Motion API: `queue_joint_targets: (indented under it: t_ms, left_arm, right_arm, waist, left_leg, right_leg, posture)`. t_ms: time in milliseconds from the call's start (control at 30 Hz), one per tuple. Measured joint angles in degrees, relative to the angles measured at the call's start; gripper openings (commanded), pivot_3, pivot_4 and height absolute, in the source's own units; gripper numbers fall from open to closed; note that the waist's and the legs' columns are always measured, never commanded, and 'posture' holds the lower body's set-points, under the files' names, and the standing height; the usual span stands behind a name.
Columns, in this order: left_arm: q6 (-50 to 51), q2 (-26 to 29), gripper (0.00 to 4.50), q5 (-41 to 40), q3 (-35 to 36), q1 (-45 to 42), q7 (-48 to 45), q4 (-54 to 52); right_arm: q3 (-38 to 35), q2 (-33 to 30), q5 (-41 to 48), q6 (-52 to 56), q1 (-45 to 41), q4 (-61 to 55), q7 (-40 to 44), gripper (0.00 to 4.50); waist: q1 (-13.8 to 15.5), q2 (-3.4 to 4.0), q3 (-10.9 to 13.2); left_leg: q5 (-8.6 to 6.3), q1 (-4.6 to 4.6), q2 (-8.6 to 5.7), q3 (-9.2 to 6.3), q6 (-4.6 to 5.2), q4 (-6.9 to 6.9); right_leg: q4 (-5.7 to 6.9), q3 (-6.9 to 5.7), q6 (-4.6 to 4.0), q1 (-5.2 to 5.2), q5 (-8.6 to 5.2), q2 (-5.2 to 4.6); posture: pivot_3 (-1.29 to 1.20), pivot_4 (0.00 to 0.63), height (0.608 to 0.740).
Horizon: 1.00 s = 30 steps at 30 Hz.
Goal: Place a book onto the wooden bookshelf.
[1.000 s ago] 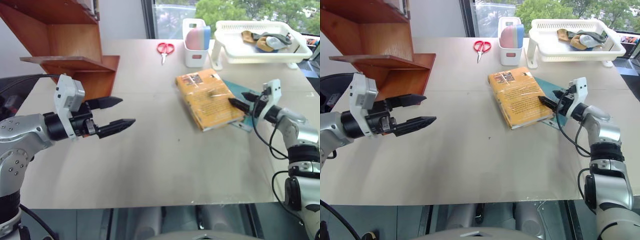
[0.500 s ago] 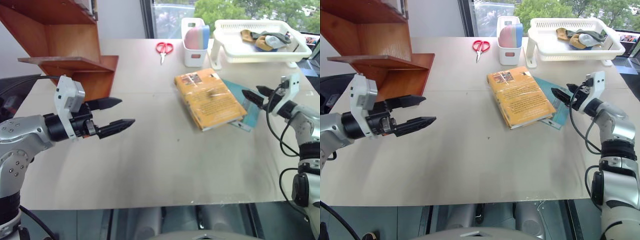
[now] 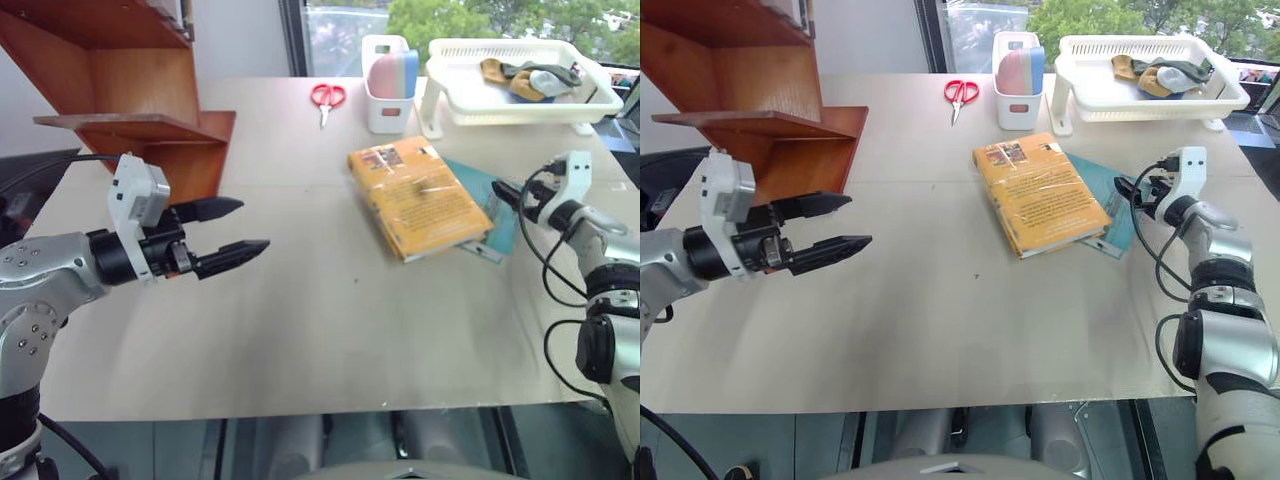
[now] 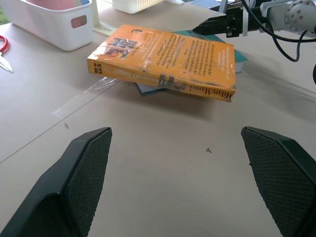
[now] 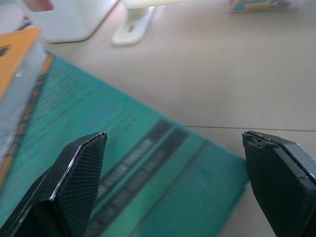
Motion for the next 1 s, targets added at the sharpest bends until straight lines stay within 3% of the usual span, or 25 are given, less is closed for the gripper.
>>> queue_joint_targets:
  t_ms: [300,533,833,1000]
  left_arm:
    - [0.0,0.0,4.42,0.0,1.0,0.9,0.1,-0.2]
    - [0.0,0.0,4.42,0.1,1.0,0.6,0.1,-0.2]
    - [-0.2,0.0,4.42,0.7,0.9,0.3,0.0,-0.2]
    - [-0.2,0.0,4.42,0.7,1.1,1.7,0.1,-0.7]
  right_arm:
    - [0.2,0.0,-1.8,-1.8,-1.4,4.4,-0.8,4.5]
    - [0.6,0.1,-1.6,2.5,-1.7,3.2,5.9,4.5]
    - [2.4,3.0,-0.9,5.8,2.7,-5.8,12.0,4.5]
    - [2.8,6.0,1.6,12.3,8.5,-18.4,11.4,4.5]
  waist:
    - [0.0,0.0,0.0]
    - [-0.1,0.01,0.0]
    - [0.0,0.01,0.0]
    - [0.0,0.01,0.0]
  left_leg:
    - [0.0,0.0,0.0,0.0,0.0,0.0]
    - [0.0,0.01,0.01,0.01,0.0,0.0]
    - [0.0,0.01,0.02,-0.01,0.0,0.0]
    - [0.0,0.0,0.05,-0.03,0.0,-0.01]
  right_leg:
    - [0.01,0.0,0.0,0.01,0.0,0.0]
    - [0.01,0.01,0.0,0.0,0.0,0.02]
    - [0.02,-0.01,0.0,0.01,0.0,0.01]
    - [0.03,-0.02,0.0,0.0,0.0,0.02]
  posture:
    - [0.0,0.15,0.74]
    - [0.0,0.15,0.74]
    - [0.0,0.15,0.74]
    - [0.0,0.15,0.74]
